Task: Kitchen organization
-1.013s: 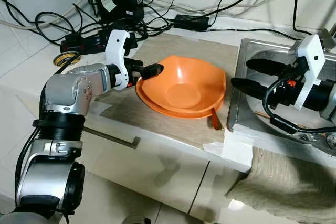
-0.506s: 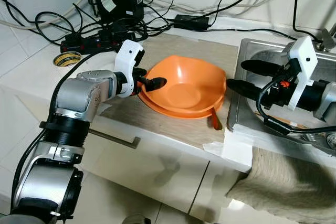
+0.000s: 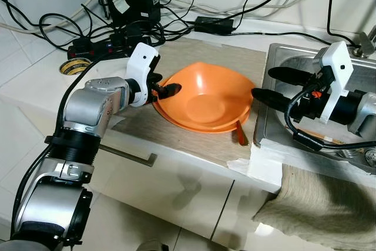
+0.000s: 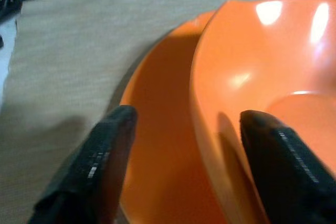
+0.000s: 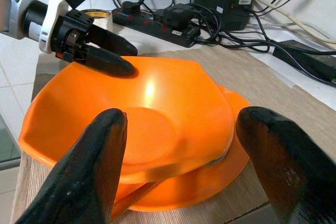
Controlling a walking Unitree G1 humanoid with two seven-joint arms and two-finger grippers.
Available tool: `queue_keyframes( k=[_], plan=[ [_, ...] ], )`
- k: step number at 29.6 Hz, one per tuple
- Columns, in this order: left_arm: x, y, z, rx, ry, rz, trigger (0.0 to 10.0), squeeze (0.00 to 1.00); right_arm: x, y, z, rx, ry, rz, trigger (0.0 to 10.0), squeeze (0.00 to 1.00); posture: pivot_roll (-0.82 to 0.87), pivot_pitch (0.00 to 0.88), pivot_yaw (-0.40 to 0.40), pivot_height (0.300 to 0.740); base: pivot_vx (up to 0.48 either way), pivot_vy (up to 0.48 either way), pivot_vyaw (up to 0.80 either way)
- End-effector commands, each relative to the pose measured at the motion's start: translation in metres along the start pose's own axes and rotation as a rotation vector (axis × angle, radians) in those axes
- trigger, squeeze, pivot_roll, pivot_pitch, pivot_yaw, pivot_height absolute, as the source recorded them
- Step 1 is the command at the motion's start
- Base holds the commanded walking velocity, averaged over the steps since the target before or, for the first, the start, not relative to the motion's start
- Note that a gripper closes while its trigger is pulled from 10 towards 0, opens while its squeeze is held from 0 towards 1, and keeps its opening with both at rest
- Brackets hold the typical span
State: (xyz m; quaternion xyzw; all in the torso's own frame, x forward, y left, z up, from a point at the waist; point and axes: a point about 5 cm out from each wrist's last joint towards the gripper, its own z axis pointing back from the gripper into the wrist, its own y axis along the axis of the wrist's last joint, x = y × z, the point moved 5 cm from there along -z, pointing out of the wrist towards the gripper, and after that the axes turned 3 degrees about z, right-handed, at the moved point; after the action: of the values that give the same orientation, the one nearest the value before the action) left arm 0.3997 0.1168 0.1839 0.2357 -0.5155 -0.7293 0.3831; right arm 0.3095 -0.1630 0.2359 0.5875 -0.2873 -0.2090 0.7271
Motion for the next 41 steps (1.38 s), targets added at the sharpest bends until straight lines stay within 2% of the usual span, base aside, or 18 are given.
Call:
queue_keyframes(
  k=[1,25,28,30,33,41],
  plan=[
    [-0.001,0.006,0.0,0.013,0.0,-0.026,0.0,0.0,0.001,0.004,-0.002,0.005,-0.005,0.021,10.0,0.0,-0.03,0.0,0.034,0.74,0.0,0.0,0.0],
    [0.004,0.01,0.0,0.04,-0.04,-0.025,0.0,0.0,0.002,0.001,-0.002,0.001,-0.013,0.015,10.0,0.0,-0.03,0.0,0.035,0.74,0.0,0.0,0.0],
    [0.002,0.017,0.001,0.066,-0.03,-0.008,0.0,0.0,0.002,0.001,-0.002,0.0,-0.015,0.014,10.0,0.0,-0.03,0.0,0.036,0.74,0.0,0.0,0.0],
    [0.001,0.034,0.004,0.136,-0.022,0.047,0.0,0.0,0.002,0.0,-0.002,0.0,-0.017,0.013,10.0,0.0,-0.03,0.0,0.036,0.74,0.0,0.0,0.0],
    [0.001,0.045,0.007,0.172,-0.028,0.061,0.0,0.0,0.002,-0.001,-0.002,-0.001,-0.018,0.01,10.0,0.0,-0.02,0.0,0.036,0.74,0.0,0.0,0.0],
    [0.002,0.051,0.007,0.198,-0.035,0.103,0.0,0.0,0.001,-0.002,-0.003,-0.001,-0.021,0.006,10.0,0.0,-0.02,0.0,0.038,0.74,0.0,0.0,0.0]
  ],
)
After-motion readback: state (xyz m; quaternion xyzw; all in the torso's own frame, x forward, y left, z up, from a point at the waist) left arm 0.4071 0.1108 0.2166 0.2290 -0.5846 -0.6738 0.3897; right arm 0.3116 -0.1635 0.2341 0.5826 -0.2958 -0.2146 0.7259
